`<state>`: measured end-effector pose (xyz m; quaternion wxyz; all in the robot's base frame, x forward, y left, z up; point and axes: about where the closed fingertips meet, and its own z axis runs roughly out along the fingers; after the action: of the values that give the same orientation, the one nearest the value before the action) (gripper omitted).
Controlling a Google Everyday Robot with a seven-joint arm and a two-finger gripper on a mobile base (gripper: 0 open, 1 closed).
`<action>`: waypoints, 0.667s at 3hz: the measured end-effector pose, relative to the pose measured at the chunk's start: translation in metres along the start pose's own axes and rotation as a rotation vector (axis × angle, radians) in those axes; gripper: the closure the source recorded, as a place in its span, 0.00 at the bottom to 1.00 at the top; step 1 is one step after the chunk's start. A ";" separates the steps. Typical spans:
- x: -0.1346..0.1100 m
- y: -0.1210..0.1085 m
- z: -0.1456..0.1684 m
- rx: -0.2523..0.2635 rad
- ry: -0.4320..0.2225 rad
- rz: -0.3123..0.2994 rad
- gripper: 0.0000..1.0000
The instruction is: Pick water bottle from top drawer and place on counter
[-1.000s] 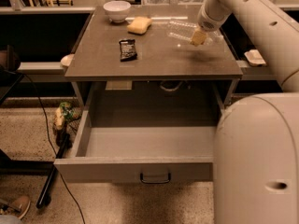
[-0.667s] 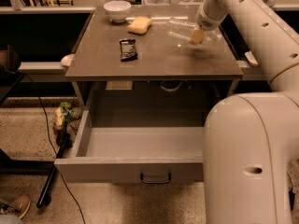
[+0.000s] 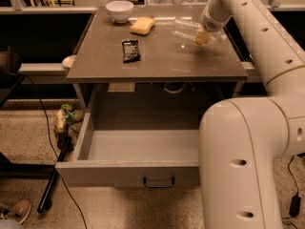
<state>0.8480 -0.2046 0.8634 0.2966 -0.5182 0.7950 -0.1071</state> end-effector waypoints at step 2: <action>0.007 -0.006 -0.004 -0.004 -0.004 0.019 0.00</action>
Offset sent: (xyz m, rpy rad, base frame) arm 0.0077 -0.0271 0.0258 0.0295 -0.0143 -0.0330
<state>0.8481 -0.2140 0.8664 0.2984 -0.5115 0.7994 -0.1017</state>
